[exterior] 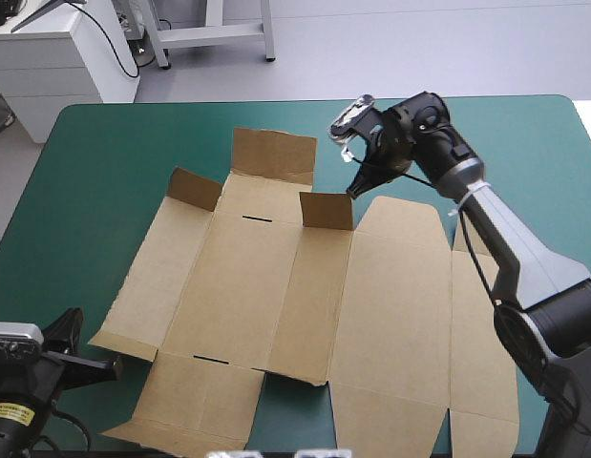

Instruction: Fold the box

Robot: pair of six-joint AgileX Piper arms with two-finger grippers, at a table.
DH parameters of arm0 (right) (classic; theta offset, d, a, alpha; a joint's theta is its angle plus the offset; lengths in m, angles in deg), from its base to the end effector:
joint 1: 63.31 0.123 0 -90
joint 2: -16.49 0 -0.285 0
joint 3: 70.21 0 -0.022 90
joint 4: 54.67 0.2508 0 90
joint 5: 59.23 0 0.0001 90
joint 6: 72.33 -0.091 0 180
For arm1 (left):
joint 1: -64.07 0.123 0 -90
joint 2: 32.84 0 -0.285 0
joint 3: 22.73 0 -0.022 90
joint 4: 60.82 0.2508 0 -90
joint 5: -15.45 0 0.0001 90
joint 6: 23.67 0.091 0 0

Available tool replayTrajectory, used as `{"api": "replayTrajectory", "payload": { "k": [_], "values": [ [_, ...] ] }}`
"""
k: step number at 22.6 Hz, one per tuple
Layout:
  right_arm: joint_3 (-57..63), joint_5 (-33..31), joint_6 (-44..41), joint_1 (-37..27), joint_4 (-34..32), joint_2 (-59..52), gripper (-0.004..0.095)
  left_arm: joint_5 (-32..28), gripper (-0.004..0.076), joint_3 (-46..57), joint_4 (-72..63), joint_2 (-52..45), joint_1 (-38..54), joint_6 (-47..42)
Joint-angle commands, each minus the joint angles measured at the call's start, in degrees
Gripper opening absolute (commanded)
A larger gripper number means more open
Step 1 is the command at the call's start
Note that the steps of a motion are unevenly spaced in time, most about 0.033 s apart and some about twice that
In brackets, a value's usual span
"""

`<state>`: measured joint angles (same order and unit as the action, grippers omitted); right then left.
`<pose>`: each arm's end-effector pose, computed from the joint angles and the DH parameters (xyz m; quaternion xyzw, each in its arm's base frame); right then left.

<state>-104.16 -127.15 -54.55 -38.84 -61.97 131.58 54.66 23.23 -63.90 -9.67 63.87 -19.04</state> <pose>0.3793 0.1608 0.3640 -0.3535 0.8945 -0.0476 0.2694 0.0508 -0.0033 0.3164 0.0272 0.8100 -0.0033 0.5857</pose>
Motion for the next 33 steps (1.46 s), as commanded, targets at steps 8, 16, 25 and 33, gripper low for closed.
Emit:
{"api": "replayTrajectory", "payload": {
  "k": [8, 16, 25, 33],
  "values": [
    [13.7, 3.0, -3.3, -9.9, 7.8, -17.9, -0.0001, 0.5, -0.0006, -12.9, 3.7, 18.2, -0.2, 1.0],
    [36.3, 11.9, -3.6, -10.5, 12.9, -33.1, -0.0002, 10.0, 0.0013, -21.7, 2.5, 39.7, -0.2, 5.8],
    [52.2, 14.9, -3.9, -10.5, 18.0, -46.0, -0.0002, 35.1, 0.0013, -40.2, -23.3, 64.0, 13.5, 24.2],
    [61.6, 16.8, -3.9, -10.5, 23.7, -55.9, -0.0002, 34.8, 0.0013, -42.0, -22.7, 73.7, 19.2, 24.6]
  ]
}}
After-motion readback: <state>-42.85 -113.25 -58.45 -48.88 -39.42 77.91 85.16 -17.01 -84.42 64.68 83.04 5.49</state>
